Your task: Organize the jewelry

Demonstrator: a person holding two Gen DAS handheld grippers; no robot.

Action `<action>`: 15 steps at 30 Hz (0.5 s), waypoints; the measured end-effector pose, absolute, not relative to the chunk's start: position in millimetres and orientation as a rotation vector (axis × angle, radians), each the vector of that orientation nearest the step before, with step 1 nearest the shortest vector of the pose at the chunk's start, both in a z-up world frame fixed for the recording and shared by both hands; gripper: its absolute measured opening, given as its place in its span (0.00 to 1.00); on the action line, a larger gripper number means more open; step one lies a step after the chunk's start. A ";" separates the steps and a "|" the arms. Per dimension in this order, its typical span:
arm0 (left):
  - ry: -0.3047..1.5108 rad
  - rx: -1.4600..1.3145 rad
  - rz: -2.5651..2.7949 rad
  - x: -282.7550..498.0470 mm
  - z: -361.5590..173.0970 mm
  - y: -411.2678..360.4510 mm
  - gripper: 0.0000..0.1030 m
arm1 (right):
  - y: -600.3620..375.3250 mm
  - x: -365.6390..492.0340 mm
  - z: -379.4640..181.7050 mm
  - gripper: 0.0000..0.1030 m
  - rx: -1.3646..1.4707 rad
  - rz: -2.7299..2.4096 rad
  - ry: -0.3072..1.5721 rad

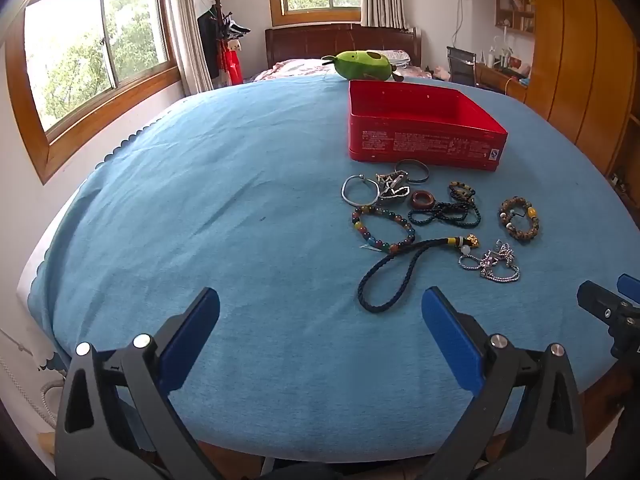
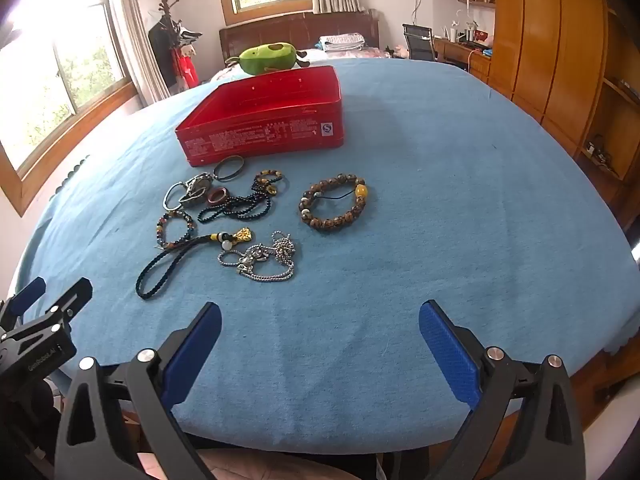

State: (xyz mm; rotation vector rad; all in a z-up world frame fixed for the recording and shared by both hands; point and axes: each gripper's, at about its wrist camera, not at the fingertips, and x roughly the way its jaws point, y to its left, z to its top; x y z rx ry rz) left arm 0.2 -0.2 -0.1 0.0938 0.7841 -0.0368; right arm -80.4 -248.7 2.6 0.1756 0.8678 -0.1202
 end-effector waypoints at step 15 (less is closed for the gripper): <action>0.778 0.096 -0.037 0.2 0.1 0.0 0.97 | -250.2 -80.3 5.0 0.96 0.176 -0.120 0.864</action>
